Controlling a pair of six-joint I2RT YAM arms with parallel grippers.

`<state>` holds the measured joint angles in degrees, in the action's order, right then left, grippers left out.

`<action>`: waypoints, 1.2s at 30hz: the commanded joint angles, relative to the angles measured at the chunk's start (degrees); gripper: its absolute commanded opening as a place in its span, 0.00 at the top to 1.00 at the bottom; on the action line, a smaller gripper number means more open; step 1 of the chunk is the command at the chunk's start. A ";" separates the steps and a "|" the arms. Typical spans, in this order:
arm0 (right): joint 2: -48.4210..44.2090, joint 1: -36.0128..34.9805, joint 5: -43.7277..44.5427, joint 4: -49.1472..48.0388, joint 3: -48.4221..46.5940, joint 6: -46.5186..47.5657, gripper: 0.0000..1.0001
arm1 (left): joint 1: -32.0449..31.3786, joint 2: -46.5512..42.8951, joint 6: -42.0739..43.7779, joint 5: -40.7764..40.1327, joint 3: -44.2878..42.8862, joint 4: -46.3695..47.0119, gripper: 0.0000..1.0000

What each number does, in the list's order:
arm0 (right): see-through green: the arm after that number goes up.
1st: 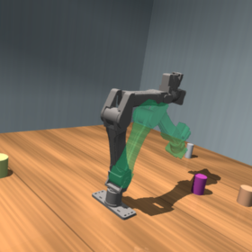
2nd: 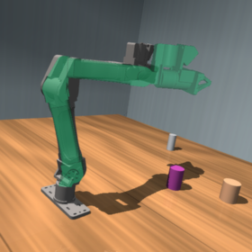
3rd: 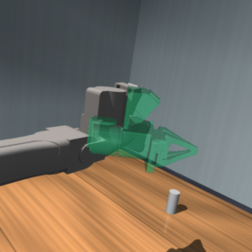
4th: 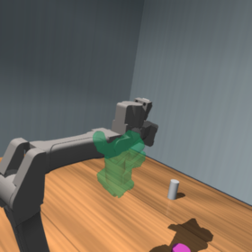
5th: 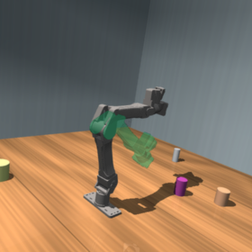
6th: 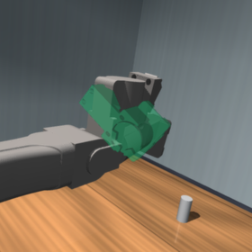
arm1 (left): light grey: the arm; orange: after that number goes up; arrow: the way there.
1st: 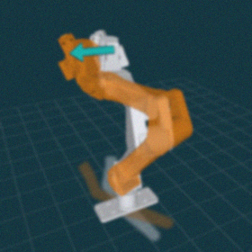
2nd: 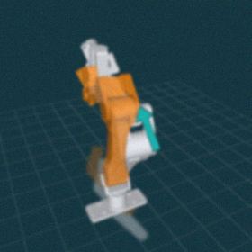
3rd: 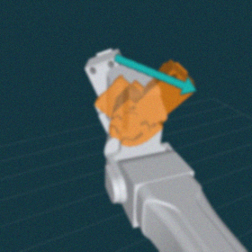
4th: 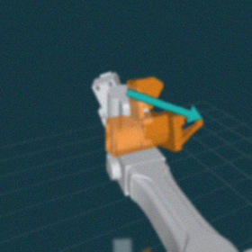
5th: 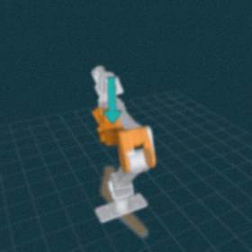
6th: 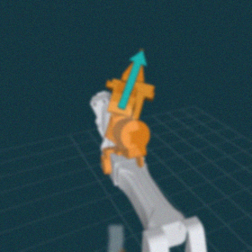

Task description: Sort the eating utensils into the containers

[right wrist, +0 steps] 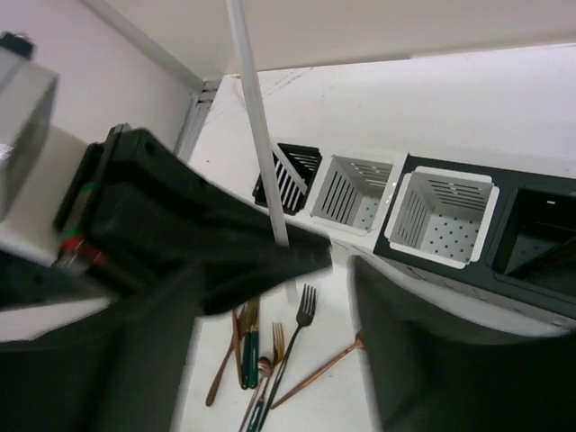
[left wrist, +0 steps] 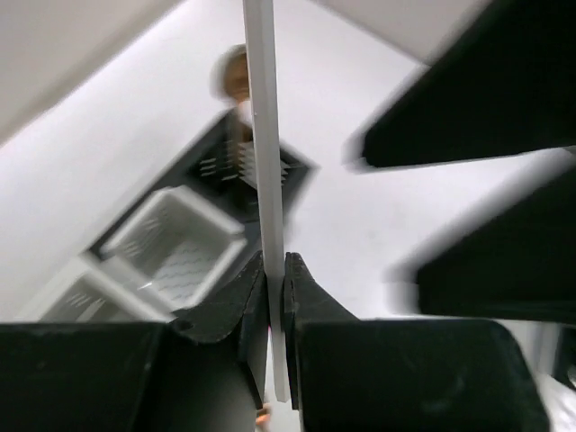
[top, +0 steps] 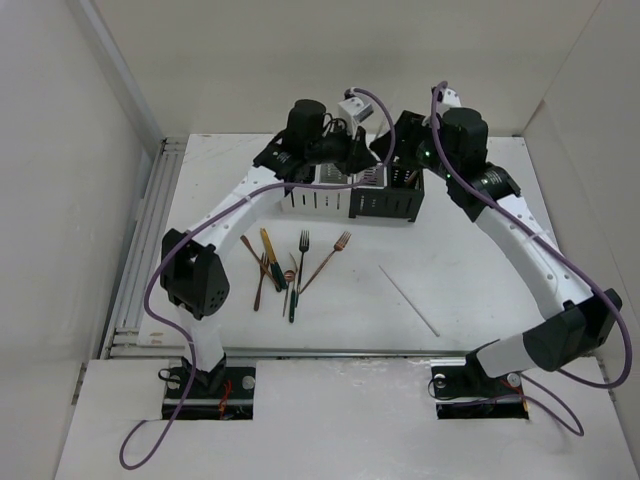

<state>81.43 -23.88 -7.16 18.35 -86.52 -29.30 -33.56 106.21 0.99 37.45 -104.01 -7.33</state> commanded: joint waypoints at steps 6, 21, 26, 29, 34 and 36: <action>1.10 1.73 -0.22 -3.14 -4.89 2.31 0.08 | 9.65 -0.92 -0.20 -27.24 8.63 15.31 1.00; 5.23 2.26 2.76 0.46 -5.94 3.55 0.08 | 15.10 3.55 -1.35 -28.84 22.87 37.55 1.00; 5.76 2.26 2.76 3.00 -7.17 5.73 0.08 | 15.10 4.18 -2.58 -27.17 24.73 38.97 0.88; 6.29 2.26 2.76 6.86 -7.87 9.69 0.07 | 15.10 4.18 -3.10 -27.17 25.43 38.97 0.69; 6.29 -1.42 6.89 18.53 -7.53 17.33 0.07 | 15.10 2.34 -2.58 -27.17 25.43 35.03 0.37; 5.50 -3.36 9.25 21.71 -5.43 20.76 0.07 | 15.10 1.72 -3.19 -29.00 25.43 32.30 0.36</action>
<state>87.72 -24.32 -1.61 32.16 -92.47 -15.33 -18.65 111.63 -1.41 9.47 -78.67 25.96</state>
